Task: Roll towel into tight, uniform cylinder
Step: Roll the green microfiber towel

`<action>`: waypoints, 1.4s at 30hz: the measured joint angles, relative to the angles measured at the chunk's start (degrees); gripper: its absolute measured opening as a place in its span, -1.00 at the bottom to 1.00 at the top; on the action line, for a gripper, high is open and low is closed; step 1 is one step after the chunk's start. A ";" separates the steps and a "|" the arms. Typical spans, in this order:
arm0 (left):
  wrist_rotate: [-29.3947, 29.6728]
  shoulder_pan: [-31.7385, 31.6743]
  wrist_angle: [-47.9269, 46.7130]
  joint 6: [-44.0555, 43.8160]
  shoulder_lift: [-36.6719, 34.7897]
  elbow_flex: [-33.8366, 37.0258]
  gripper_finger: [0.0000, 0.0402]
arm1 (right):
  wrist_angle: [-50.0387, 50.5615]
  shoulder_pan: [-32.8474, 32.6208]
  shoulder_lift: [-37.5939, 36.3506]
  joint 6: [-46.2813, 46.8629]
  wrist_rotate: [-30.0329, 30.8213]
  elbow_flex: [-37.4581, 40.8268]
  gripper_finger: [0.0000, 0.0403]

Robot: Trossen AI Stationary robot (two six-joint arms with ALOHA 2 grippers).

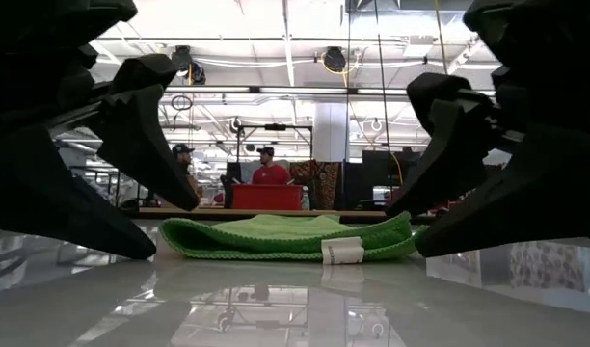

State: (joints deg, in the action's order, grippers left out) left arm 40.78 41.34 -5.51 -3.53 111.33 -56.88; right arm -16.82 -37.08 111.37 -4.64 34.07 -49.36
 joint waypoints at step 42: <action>-15.14 -6.27 5.35 -20.05 -0.04 0.04 -0.98 | 2.91 5.68 -3.66 27.79 -18.14 0.26 -1.00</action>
State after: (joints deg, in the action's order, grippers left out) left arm 25.64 35.08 -0.16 -23.58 111.29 -56.84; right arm -13.90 -31.40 107.71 23.15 15.93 -49.10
